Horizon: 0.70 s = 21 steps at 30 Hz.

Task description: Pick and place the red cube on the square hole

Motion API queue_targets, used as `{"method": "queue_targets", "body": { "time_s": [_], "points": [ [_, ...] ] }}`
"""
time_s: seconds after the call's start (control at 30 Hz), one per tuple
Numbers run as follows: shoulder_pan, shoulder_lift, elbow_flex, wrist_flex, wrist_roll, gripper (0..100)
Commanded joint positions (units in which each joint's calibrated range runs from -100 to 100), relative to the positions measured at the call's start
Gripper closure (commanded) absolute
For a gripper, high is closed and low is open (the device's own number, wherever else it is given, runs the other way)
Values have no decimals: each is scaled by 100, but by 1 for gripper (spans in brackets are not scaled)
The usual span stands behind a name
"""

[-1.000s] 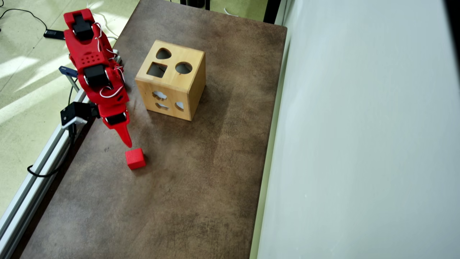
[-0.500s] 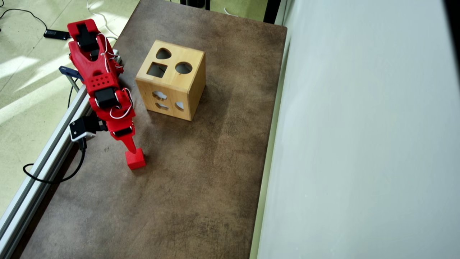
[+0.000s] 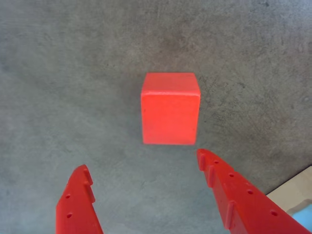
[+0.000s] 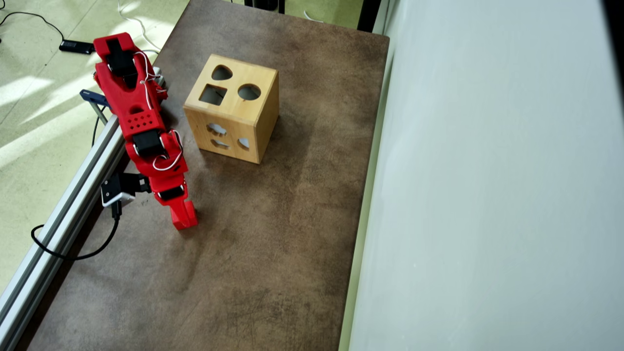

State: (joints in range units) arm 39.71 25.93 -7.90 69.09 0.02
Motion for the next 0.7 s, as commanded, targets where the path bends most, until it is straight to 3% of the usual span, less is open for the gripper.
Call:
{"method": "queue_targets", "body": {
  "time_s": [0.0, 0.67],
  "points": [
    [41, 137, -230, 35, -10, 67],
    [34, 732, -230, -61, -10, 67]
  ]
}}
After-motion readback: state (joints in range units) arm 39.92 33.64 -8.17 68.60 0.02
